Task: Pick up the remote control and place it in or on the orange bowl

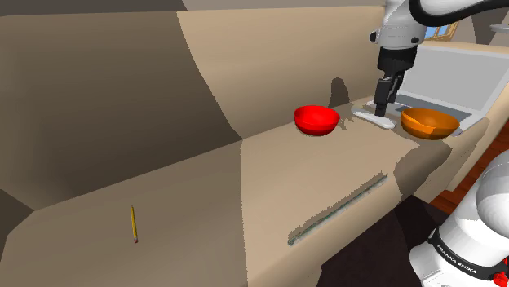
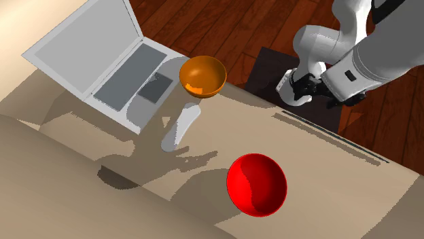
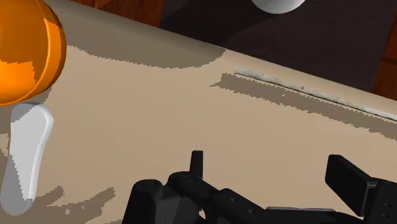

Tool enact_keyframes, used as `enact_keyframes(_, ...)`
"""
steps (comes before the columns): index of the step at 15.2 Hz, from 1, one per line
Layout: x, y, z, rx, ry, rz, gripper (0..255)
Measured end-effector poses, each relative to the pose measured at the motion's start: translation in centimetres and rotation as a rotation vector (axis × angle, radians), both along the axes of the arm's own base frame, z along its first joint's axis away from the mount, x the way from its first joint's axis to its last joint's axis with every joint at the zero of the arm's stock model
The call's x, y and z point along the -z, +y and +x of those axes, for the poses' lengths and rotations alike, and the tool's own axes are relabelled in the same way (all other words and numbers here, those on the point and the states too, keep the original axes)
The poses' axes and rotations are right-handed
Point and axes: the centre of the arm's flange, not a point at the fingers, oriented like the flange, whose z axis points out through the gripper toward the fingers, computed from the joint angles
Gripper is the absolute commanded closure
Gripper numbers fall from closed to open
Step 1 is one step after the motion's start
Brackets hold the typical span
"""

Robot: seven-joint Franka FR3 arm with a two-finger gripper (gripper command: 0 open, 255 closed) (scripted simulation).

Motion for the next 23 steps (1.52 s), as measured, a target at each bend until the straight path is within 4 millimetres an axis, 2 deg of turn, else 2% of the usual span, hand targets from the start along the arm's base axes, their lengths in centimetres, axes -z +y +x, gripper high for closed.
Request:
enact_keyframes(2,0.2,-0.6,0.3,0.003,-0.001,0.002,0)
enact_keyframes(6,1.8,-4.3,2.4,0.024,-0.009,0.012,0)
enact_keyframes(23,9.9,-24.4,10.4,0.125,-0.051,0.064,0)
